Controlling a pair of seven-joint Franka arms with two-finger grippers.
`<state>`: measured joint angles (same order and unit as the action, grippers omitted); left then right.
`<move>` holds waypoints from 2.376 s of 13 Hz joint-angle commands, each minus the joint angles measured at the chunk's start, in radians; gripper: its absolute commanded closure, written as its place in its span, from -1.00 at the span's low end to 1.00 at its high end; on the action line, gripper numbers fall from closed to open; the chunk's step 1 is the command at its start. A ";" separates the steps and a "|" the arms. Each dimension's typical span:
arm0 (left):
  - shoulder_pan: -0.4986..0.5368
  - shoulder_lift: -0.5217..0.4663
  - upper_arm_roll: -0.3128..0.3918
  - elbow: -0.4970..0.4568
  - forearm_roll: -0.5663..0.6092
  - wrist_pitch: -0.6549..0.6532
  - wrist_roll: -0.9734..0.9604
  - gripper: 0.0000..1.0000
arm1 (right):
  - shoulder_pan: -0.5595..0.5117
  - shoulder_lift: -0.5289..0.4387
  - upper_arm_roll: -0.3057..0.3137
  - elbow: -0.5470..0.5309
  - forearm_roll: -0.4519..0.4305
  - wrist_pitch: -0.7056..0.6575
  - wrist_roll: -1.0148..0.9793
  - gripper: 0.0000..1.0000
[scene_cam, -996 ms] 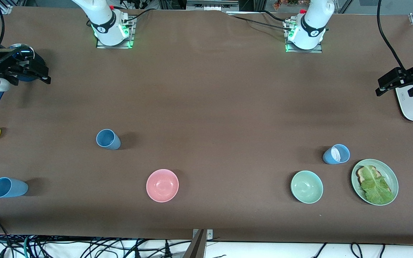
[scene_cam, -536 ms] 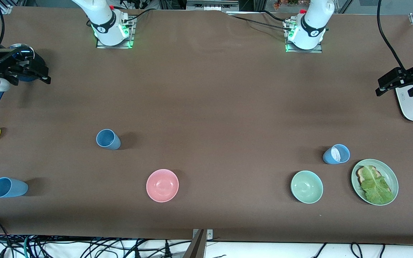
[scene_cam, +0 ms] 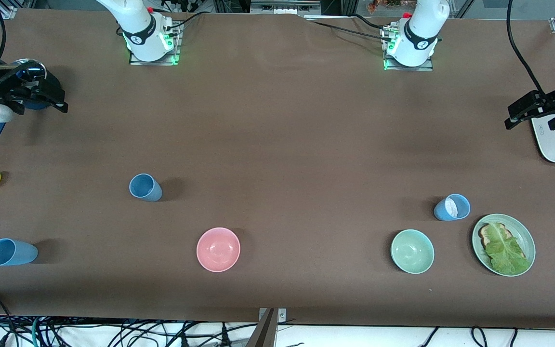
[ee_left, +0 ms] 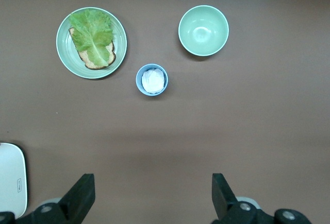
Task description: Stack blue cups with both arms
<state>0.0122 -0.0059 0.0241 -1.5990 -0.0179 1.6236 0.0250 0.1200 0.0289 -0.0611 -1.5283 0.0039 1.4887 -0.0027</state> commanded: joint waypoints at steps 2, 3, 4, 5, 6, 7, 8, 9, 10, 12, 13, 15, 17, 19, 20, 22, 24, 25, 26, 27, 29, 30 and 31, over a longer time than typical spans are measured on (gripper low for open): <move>-0.011 0.023 0.002 0.025 -0.024 -0.011 -0.003 -1.00 | -0.002 -0.003 0.009 0.023 -0.012 -0.028 0.006 -1.00; -0.012 0.044 0.002 0.025 -0.022 0.013 -0.003 -1.00 | 0.000 -0.003 0.012 0.023 -0.013 -0.028 0.007 -1.00; -0.012 0.067 0.002 0.024 -0.020 0.051 0.003 -1.00 | 0.000 -0.003 0.012 0.023 -0.012 -0.031 0.007 -1.00; -0.012 0.095 0.002 0.022 -0.020 0.083 0.004 -1.00 | 0.000 -0.003 0.012 0.023 -0.012 -0.042 0.009 -1.00; -0.012 0.119 0.002 0.022 -0.014 0.114 0.006 -1.00 | -0.002 -0.003 0.012 0.023 -0.012 -0.045 0.009 -1.00; -0.012 0.144 0.002 0.022 -0.011 0.145 0.010 -1.00 | 0.000 -0.003 0.014 0.023 -0.012 -0.045 0.010 -1.00; -0.012 0.171 0.002 0.022 -0.010 0.177 0.012 -1.00 | 0.000 -0.003 0.014 0.023 -0.012 -0.045 0.010 -1.00; -0.014 0.196 0.002 0.022 -0.010 0.200 0.012 -1.00 | 0.000 -0.003 0.015 0.023 -0.012 -0.045 0.012 -1.00; -0.014 0.220 0.002 0.022 -0.010 0.222 0.015 -1.00 | 0.000 -0.003 0.015 0.023 -0.010 -0.045 0.012 -1.00; -0.017 0.251 0.003 0.011 -0.008 0.249 0.015 -1.00 | 0.007 -0.003 0.017 0.020 -0.010 -0.047 0.013 -1.00; -0.017 0.267 0.003 0.004 -0.008 0.272 0.015 -1.00 | 0.009 -0.003 0.017 0.020 -0.010 -0.047 0.013 -1.00; -0.015 0.294 0.003 -0.056 -0.008 0.353 0.015 -0.99 | 0.009 -0.003 0.017 0.020 -0.012 -0.059 0.013 -1.00; -0.006 0.302 0.003 -0.169 0.028 0.491 0.035 -0.99 | 0.009 -0.003 0.017 0.020 -0.012 -0.058 0.013 -1.00; 0.003 0.320 0.008 -0.225 0.064 0.580 0.039 -0.99 | 0.009 -0.003 0.018 0.020 -0.010 -0.059 0.010 -1.00; 0.006 0.340 0.011 -0.225 0.064 0.594 0.047 -0.99 | 0.009 -0.003 0.026 0.020 -0.010 -0.058 0.009 -1.00; 0.023 0.366 0.016 -0.233 0.064 0.624 0.076 -0.99 | 0.009 -0.003 0.033 0.023 -0.010 -0.053 0.012 -1.00; 0.025 0.366 0.020 -0.274 0.064 0.673 0.081 -0.99 | 0.009 -0.003 0.030 0.020 -0.012 -0.050 0.010 -1.00; 0.023 0.365 0.026 -0.292 0.064 0.694 0.081 -0.99 | 0.009 -0.003 0.030 0.020 -0.010 -0.051 0.010 -1.00; 0.023 0.366 0.030 -0.302 0.064 0.717 0.081 -0.99 | 0.009 -0.001 0.030 0.020 -0.010 -0.050 0.013 -1.00; 0.023 0.368 0.031 -0.317 0.064 0.740 0.085 -0.99 | 0.009 -0.001 0.032 0.020 -0.012 -0.047 0.013 -1.00; 0.023 0.380 0.037 -0.332 0.064 0.786 0.104 -0.99 | 0.009 0.002 0.032 0.020 -0.012 -0.045 0.013 -1.00; 0.025 0.386 0.040 -0.334 0.064 0.800 0.113 -0.99 | 0.009 0.002 0.032 0.020 -0.012 -0.045 0.013 -1.00; 0.026 0.392 0.040 -0.334 0.064 0.808 0.124 -0.99 | 0.009 0.002 0.030 0.020 -0.012 -0.047 0.012 -1.00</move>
<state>0.0373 0.3821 0.0566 -1.9190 0.0307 2.3963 0.1125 0.1270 0.0285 -0.0320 -1.5276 0.0039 1.4548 -0.0024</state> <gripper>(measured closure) 0.004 0.000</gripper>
